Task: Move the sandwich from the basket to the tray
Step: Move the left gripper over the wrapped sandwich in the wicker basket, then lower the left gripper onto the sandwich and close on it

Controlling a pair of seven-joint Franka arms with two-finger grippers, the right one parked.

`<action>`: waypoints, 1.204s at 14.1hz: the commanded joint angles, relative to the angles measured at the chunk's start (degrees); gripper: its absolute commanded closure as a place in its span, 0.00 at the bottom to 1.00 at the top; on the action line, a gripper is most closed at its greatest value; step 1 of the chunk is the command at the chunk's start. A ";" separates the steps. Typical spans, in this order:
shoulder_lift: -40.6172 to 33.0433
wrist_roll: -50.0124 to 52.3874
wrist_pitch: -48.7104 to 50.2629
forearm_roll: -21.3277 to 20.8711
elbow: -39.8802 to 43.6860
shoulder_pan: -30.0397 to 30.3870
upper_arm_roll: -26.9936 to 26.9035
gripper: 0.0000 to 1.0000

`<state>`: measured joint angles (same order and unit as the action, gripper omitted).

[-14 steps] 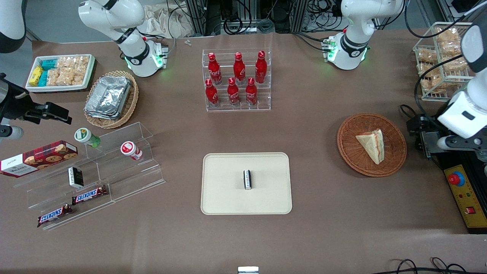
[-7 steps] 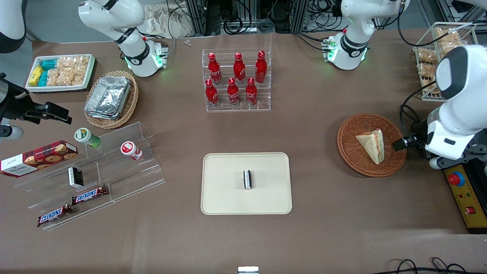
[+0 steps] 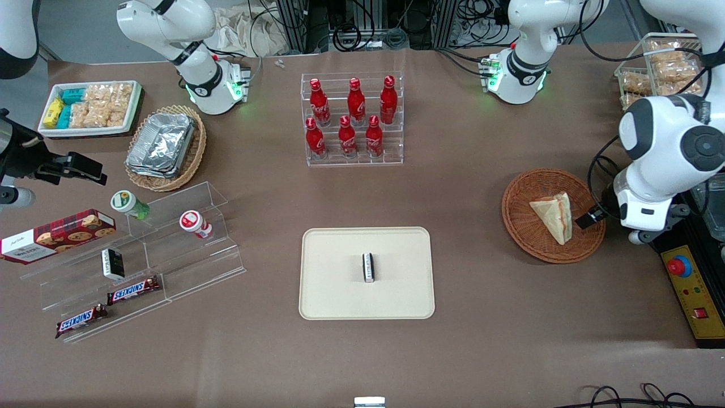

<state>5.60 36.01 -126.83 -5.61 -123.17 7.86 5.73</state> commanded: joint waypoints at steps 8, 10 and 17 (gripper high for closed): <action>-0.68 5.74 -5.18 -0.10 -7.87 -0.13 0.78 0.00; -0.94 5.74 -7.10 -0.10 -9.88 -0.13 0.78 0.00; 0.99 5.65 -17.04 -0.10 -15.69 -0.04 0.69 0.00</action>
<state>6.32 40.62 -140.83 -5.53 -136.92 7.69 6.44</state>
